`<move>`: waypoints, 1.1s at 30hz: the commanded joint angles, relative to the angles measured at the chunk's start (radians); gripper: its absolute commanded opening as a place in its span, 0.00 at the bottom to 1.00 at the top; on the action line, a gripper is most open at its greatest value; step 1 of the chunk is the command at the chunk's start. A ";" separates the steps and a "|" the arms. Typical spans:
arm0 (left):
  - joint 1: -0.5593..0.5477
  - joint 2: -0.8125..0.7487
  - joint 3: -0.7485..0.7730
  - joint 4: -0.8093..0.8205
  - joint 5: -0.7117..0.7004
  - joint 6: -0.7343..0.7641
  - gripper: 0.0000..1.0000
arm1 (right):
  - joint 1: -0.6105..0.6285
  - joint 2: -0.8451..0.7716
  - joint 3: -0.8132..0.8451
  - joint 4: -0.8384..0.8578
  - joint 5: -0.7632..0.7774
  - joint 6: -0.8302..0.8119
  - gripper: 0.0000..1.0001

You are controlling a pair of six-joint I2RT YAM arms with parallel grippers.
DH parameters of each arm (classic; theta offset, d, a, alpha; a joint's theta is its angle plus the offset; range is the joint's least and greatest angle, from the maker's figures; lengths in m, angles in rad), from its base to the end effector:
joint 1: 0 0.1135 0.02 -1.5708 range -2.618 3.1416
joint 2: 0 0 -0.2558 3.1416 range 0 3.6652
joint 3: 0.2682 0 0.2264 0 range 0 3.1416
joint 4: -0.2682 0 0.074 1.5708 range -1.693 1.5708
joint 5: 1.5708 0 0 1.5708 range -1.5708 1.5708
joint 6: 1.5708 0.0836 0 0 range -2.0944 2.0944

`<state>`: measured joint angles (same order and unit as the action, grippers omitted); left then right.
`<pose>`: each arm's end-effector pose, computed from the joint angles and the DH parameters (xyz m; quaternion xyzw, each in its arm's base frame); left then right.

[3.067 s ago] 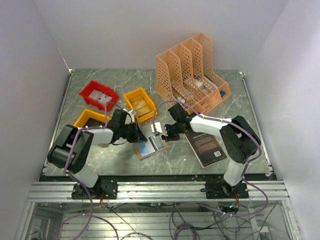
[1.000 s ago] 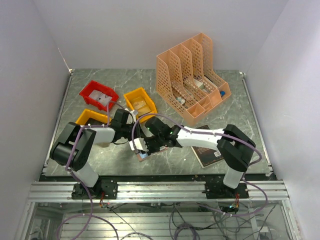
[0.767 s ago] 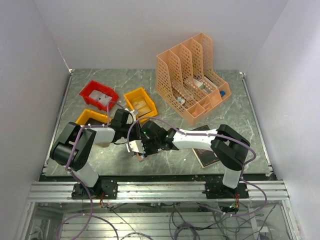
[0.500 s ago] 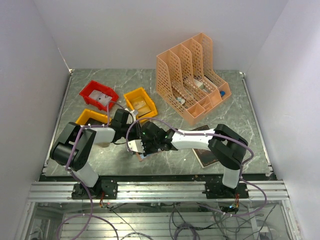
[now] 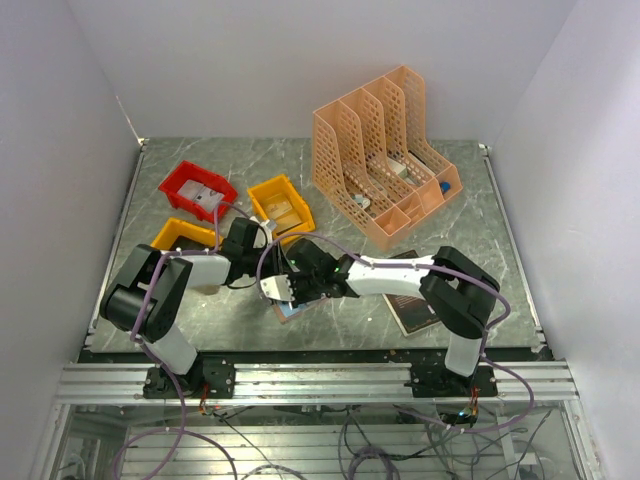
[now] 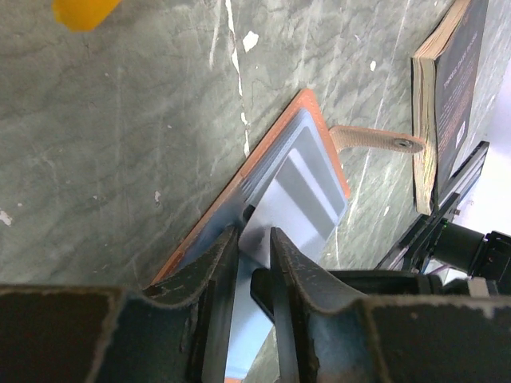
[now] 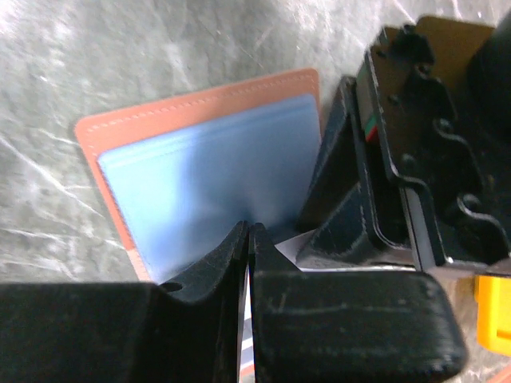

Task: Put the credit cards into the card holder
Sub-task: Insert the credit card into the card holder.

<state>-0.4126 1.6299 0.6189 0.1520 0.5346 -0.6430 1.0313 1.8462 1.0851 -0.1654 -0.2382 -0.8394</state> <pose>0.2552 -0.1582 0.1052 -0.0125 0.9086 -0.3831 0.1656 0.1794 0.3381 0.1284 -0.7803 0.5287 0.1423 0.3021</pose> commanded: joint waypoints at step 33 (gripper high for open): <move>-0.006 -0.322 -0.070 -0.077 -0.156 0.007 0.23 | -0.213 -0.096 0.012 -0.072 -0.203 0.190 0.50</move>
<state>-0.4160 1.3354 0.5831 0.0418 0.3943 -0.6243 0.8104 1.7199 1.0676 -0.2218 -0.4377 -0.7521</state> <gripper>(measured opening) 0.304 0.393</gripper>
